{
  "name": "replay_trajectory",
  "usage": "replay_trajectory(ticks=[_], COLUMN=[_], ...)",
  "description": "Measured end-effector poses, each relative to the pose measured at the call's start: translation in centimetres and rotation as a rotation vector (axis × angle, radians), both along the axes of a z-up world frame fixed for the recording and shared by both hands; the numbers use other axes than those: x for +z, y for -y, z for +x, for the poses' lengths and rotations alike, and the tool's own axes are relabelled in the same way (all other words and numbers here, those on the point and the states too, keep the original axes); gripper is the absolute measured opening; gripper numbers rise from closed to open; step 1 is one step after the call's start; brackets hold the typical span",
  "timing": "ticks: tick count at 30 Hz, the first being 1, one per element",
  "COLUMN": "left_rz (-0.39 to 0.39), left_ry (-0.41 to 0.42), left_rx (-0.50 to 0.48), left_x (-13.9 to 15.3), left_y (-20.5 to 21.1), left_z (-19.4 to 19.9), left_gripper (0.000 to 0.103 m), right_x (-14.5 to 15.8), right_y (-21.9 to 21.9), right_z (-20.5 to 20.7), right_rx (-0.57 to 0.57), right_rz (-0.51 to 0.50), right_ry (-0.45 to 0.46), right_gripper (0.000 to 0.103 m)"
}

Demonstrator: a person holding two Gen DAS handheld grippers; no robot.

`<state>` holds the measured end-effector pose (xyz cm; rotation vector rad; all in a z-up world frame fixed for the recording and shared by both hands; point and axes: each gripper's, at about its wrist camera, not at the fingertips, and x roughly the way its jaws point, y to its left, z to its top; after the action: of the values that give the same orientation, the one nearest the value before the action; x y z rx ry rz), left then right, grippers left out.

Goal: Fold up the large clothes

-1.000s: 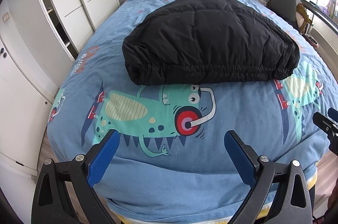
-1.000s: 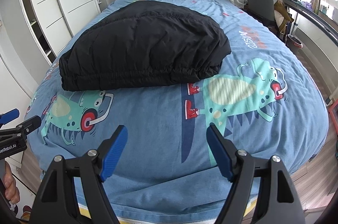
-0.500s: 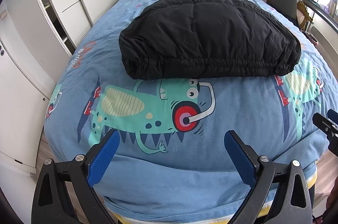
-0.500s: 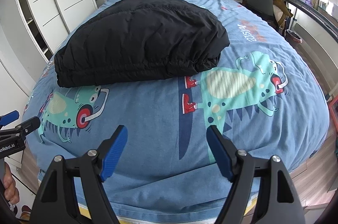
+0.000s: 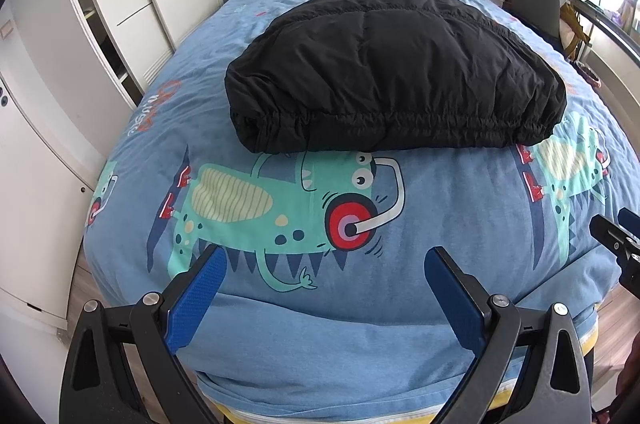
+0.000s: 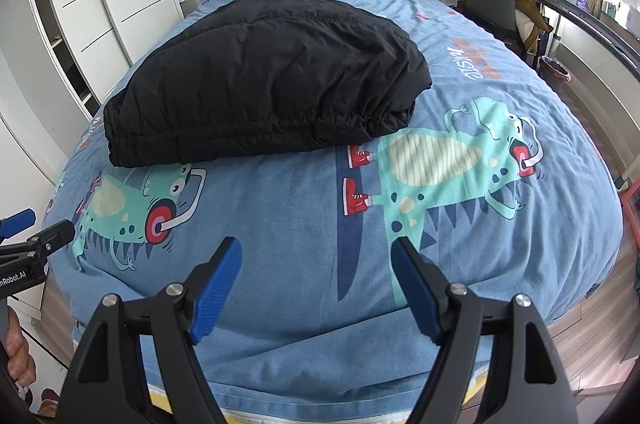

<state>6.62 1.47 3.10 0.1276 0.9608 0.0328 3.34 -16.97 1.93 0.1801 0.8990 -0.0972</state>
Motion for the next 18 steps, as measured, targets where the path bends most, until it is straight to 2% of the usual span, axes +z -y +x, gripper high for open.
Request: replay_trajectory(ticks=[18], left_rz=[-0.012], left_ry=[0.003], left_rx=[-0.003], left_x=[0.32], left_y=[0.05], left_z=[-0.51], left_gripper=[0.098], right_x=[0.25], right_y=[-0.06], right_z=[-0.25], right_rx=[-0.002], right_rz=[-0.002], right_ry=[0.003], right_gripper=[0.076])
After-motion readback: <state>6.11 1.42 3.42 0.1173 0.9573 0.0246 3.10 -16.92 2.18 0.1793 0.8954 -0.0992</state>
